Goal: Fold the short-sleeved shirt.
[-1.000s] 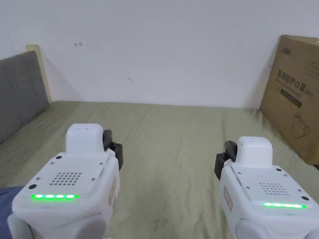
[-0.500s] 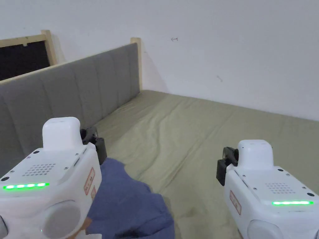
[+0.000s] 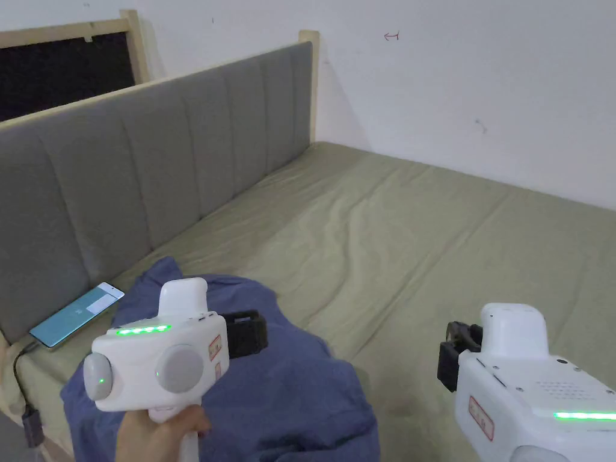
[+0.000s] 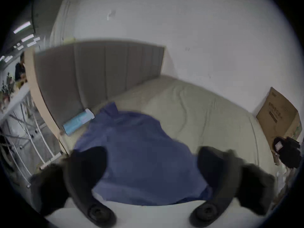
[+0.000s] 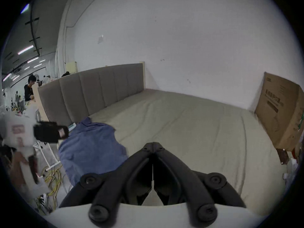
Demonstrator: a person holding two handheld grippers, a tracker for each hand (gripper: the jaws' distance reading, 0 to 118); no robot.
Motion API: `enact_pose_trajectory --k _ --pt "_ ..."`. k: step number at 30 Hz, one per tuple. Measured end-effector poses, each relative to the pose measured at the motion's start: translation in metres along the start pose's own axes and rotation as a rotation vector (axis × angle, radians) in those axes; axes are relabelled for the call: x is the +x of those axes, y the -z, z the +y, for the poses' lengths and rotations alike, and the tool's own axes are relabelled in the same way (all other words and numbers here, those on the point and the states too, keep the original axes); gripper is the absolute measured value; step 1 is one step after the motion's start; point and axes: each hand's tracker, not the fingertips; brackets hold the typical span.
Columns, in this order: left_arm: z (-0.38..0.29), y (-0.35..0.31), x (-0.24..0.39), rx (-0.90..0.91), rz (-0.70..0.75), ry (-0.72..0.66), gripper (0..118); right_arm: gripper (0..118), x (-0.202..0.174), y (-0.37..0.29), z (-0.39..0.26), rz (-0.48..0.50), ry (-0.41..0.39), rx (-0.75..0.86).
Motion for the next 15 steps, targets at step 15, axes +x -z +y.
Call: enact_pose_trajectory --k 15 --pt "-0.052 0.117 0.012 -0.41 0.061 0.169 106 0 0.024 0.036 -0.026 -0.026 0.057 -0.161"
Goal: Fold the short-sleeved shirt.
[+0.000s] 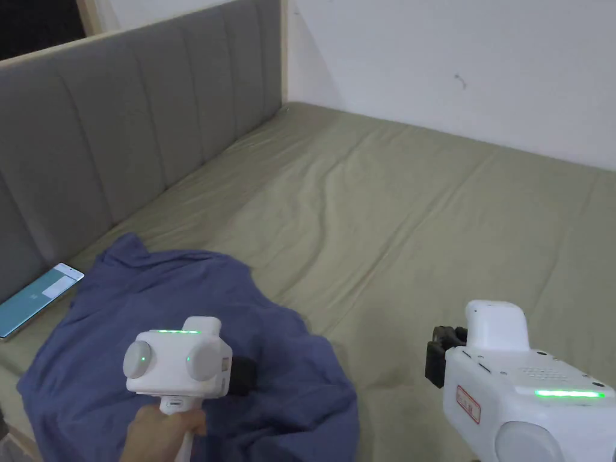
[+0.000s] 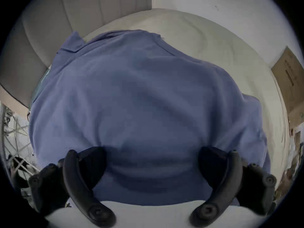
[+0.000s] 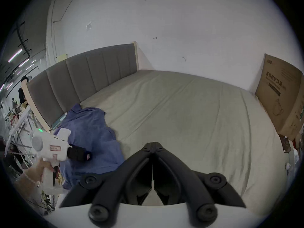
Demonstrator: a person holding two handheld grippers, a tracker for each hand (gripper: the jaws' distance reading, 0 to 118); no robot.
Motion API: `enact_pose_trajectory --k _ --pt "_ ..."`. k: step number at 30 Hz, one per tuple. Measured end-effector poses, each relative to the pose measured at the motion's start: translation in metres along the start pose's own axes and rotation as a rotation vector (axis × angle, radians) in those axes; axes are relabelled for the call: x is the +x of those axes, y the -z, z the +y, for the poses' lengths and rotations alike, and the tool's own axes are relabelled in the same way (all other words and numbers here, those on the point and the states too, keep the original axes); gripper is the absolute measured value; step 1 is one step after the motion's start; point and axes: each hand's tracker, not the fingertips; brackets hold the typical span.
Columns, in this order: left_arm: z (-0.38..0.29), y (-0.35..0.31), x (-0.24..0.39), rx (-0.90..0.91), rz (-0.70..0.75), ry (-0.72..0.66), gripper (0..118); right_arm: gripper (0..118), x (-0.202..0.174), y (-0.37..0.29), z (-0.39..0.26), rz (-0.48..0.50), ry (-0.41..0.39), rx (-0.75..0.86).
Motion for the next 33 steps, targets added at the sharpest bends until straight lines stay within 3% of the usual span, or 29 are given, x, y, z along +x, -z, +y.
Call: enact_pose_trajectory --k 3,6,7,9,18,22,26,33 --pt "0.004 -0.009 -0.007 0.01 0.004 0.01 78 0 0.005 0.002 -0.002 0.003 0.026 -0.018" --pt "0.008 -0.024 -0.014 0.054 0.059 -0.04 1 0 0.006 -0.003 -0.004 -0.004 0.033 -0.012" --pt "0.011 -0.026 -0.023 0.044 0.074 -0.075 1 0 0.007 -0.005 -0.004 -0.001 0.032 -0.009" --pt "0.012 -0.027 -0.031 0.013 -0.043 -0.136 1 0 0.007 -0.008 -0.004 -0.001 0.034 -0.007" --pt "0.042 -0.077 -0.026 0.101 -0.112 -0.09 1 0 0.032 -0.025 -0.009 -0.028 0.096 0.007" --pt "0.058 -0.107 -0.009 0.165 -0.242 -0.124 1 0 0.05 -0.038 -0.009 -0.035 0.148 0.019" --pt "0.071 -0.145 0.044 0.24 -0.283 -0.007 1 0 0.068 -0.058 -0.006 -0.074 0.18 0.064" --pt "0.081 -0.198 0.182 0.292 -0.602 0.171 1 0 0.11 -0.105 0.0 -0.174 0.263 0.149"
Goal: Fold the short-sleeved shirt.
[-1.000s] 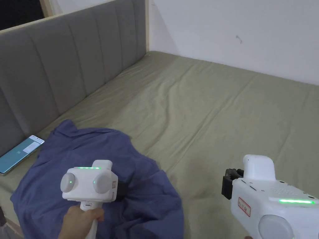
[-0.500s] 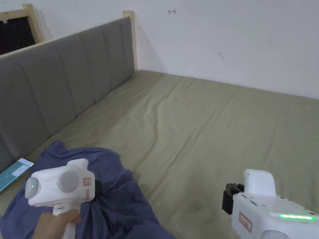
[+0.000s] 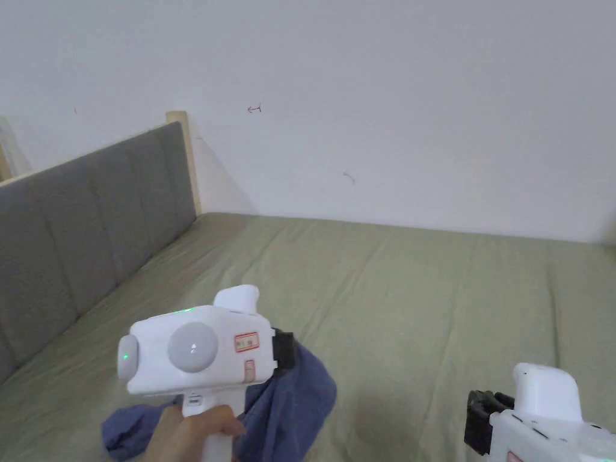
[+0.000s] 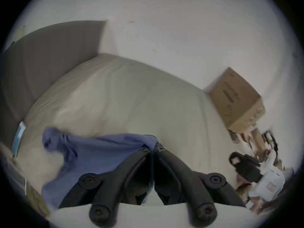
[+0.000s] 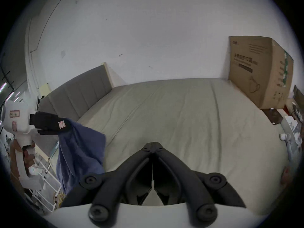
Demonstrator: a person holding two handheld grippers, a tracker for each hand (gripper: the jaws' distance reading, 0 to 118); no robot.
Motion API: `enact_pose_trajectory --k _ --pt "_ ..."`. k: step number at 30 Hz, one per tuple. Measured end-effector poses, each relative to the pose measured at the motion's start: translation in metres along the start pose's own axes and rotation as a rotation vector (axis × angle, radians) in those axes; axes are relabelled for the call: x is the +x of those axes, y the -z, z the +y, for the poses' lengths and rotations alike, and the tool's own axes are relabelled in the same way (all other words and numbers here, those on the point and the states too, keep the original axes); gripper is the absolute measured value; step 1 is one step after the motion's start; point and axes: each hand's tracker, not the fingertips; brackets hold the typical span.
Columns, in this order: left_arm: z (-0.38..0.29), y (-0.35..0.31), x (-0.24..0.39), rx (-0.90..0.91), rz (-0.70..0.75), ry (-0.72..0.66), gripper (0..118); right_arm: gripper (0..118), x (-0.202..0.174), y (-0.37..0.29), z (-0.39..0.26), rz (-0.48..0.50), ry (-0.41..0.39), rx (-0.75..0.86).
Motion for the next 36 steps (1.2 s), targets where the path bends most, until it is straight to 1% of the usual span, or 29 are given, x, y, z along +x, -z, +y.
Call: enact_pose_trajectory --k 1,2,3,4,6,7,8,10,11,12,13,14,15,17,19,20,21,22,24,25,26,27,28,29,30,31,33,35,36 --pt "0.004 0.012 0.023 -0.016 -0.034 0.022 1 0 0.01 -0.008 0.004 -0.019 0.019 0.024" --pt "0.008 0.021 0.047 -0.046 -0.08 0.056 1 0 0.021 -0.016 0.008 -0.04 0.022 0.04" --pt "0.008 0.028 0.068 -0.056 -0.112 0.06 1 0 0.031 -0.023 0.012 -0.066 0.02 0.055" --pt "0.01 0.034 0.092 -0.052 -0.165 0.088 1 0 0.042 -0.031 0.016 -0.112 0.016 0.069" --pt "0.011 0.044 0.132 -0.047 -0.325 0.086 1 0 0.063 -0.045 0.024 -0.176 0.018 0.09" --pt "0.01 0.048 0.156 -0.052 -0.399 0.114 1 0 0.07 -0.049 0.025 -0.194 0.03 0.094" --pt "0.007 0.051 0.18 -0.05 -0.435 0.149 1 0 0.086 -0.061 0.028 -0.218 0.047 0.117" --pt "-0.007 0.058 0.208 -0.066 -0.47 0.205 1 0 0.107 -0.077 0.03 -0.273 0.063 0.136" --pt "-0.02 0.063 0.216 -0.086 -0.462 0.192 1 0 0.118 -0.083 0.031 -0.325 0.084 0.155" --pt "-0.036 0.07 0.219 -0.103 -0.453 0.17 1 0 0.126 -0.088 0.031 -0.349 0.1 0.151" --pt "-0.061 0.085 0.217 -0.16 -0.445 0.154 1 0 0.137 -0.093 0.031 -0.344 0.105 0.142" --pt "-0.086 0.102 0.215 -0.256 -0.433 0.199 1 0 0.144 -0.096 0.03 -0.353 0.112 0.14" --pt "-0.109 0.117 0.212 -0.329 -0.392 0.223 1 0 0.152 -0.098 0.028 -0.371 0.121 0.135" --pt "-0.17 0.142 0.197 -0.488 -0.26 0.214 1 0 0.163 -0.1 0.022 -0.396 0.137 0.118" --pt "-0.215 0.157 0.182 -0.598 -0.214 0.21 1 0 0.17 -0.097 0.013 -0.401 0.165 0.097" --pt "-0.234 0.161 0.177 -0.656 -0.167 0.212 1 0 0.172 -0.094 0.008 -0.397 0.176 0.084" --pt "-0.245 0.161 0.171 -0.653 -0.146 0.216 1 0 0.173 -0.091 0.005 -0.394 0.183 0.072" --pt "-0.251 0.16 0.168 -0.629 -0.156 0.217 1 0 0.172 -0.086 0.001 -0.395 0.188 0.05" --pt "-0.243 0.156 0.168 -0.571 -0.175 0.188 1 0 0.169 -0.077 -0.006 -0.385 0.186 0.024" --pt "-0.237 0.155 0.17 -0.582 -0.164 0.183 3 0 0.166 -0.073 -0.008 -0.375 0.188 0.01" --pt "-0.232 0.154 0.172 -0.586 -0.164 0.186 8 0 0.163 -0.07 -0.01 -0.361 0.187 0.004" --pt "-0.229 0.152 0.173 -0.584 -0.161 0.21 19 0 0.16 -0.066 -0.011 -0.347 0.187 0.003" --pt "-0.224 0.147 0.174 -0.556 -0.141 0.253 47 0 0.156 -0.063 -0.012 -0.335 0.185 -0.002" --pt "-0.219 0.143 0.174 -0.529 -0.112 0.282 78 0 0.152 -0.06 -0.012 -0.324 0.177 -0.007" --pt "-0.215 0.139 0.171 -0.515 -0.105 0.292 105 0 0.149 -0.058 -0.013 -0.319 0.169 -0.011" --pt "-0.207 0.131 0.166 -0.497 -0.12 0.28 117 0 0.146 -0.055 -0.013 -0.312 0.159 -0.02" --pt "-0.188 0.113 0.153 -0.418 -0.149 0.237 112 0 0.139 -0.05 -0.013 -0.297 0.139 -0.032" --pt "-0.166 0.099 0.127 -0.391 -0.114 0.166 107 0 0.132 -0.045 -0.013 -0.274 0.12 -0.042" --pt "-0.159 0.093 0.115 -0.369 -0.105 0.136 93 0 0.129 -0.043 -0.013 -0.269 0.118 -0.045"
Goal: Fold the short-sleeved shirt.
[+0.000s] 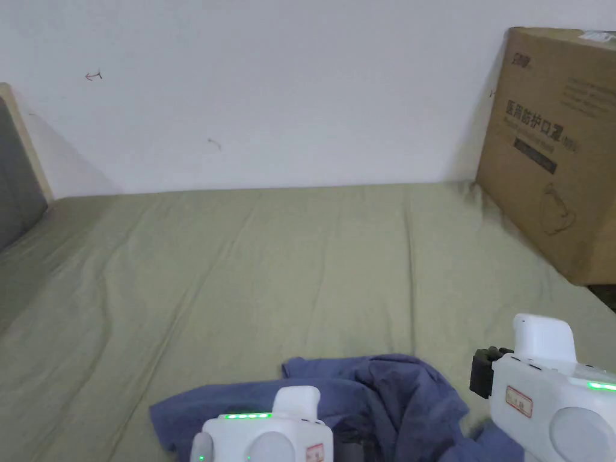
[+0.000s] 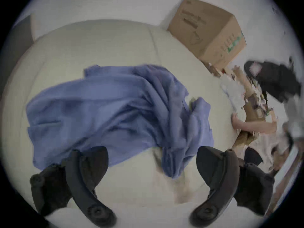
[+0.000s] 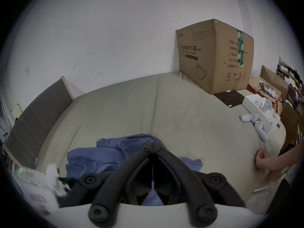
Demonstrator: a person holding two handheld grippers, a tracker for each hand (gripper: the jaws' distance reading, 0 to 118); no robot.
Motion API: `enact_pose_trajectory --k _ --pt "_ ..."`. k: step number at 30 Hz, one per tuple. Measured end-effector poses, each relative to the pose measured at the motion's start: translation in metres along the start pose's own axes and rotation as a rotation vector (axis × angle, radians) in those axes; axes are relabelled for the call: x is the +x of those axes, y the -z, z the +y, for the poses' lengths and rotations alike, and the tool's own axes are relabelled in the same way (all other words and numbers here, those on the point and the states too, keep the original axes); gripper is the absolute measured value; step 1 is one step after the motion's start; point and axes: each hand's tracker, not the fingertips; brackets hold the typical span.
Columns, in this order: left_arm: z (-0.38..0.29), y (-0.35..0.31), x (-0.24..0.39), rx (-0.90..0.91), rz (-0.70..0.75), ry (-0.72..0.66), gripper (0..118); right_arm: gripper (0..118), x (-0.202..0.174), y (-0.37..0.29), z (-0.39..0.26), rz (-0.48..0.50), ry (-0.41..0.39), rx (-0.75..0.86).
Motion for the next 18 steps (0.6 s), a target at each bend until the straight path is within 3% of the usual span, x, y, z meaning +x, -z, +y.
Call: enact_pose_trajectory --k 1,2,3,4,7,10,13,14,15,16,17,18 --pt "0.001 -0.011 -0.016 0.034 0.004 -0.039 63 0 -0.004 0.002 -0.001 0.008 -0.004 -0.004" --pt "0.002 -0.017 -0.035 0.058 0.038 -0.057 51 0 -0.008 0.004 -0.003 0.018 -0.01 -0.01" --pt "-0.002 -0.018 -0.047 0.054 0.073 -0.058 51 0 -0.011 0.006 -0.005 0.025 -0.015 -0.017" --pt "-0.009 -0.015 -0.06 0.036 0.108 -0.081 0 0 -0.015 0.009 -0.008 0.031 -0.021 -0.027" --pt "-0.024 -0.013 -0.1 -0.025 0.17 -0.13 0 0 -0.027 0.02 -0.017 0.048 -0.052 -0.058" --pt "-0.018 -0.019 -0.129 0.027 0.192 -0.215 0 0 -0.034 0.033 -0.021 0.058 -0.069 -0.088" --pt "0.01 -0.017 -0.155 0.07 0.279 -0.206 0 0 -0.037 0.048 -0.022 0.053 -0.074 -0.116" --pt "0.022 -0.015 -0.163 0.08 0.321 -0.196 3 0 -0.037 0.053 -0.022 0.053 -0.072 -0.121" --pt "0.033 -0.012 -0.172 0.089 0.355 -0.198 17 0 -0.036 0.057 -0.022 0.051 -0.07 -0.125" --pt "0.045 -0.004 -0.183 0.085 0.369 -0.197 53 0 -0.035 0.062 -0.022 0.047 -0.068 -0.132" --pt "0.057 0.005 -0.194 0.08 0.367 -0.2 81 0 -0.033 0.066 -0.023 0.043 -0.068 -0.139" --pt "0.065 0.015 -0.203 0.075 0.37 -0.197 100 0 -0.032 0.07 -0.024 0.037 -0.067 -0.144"
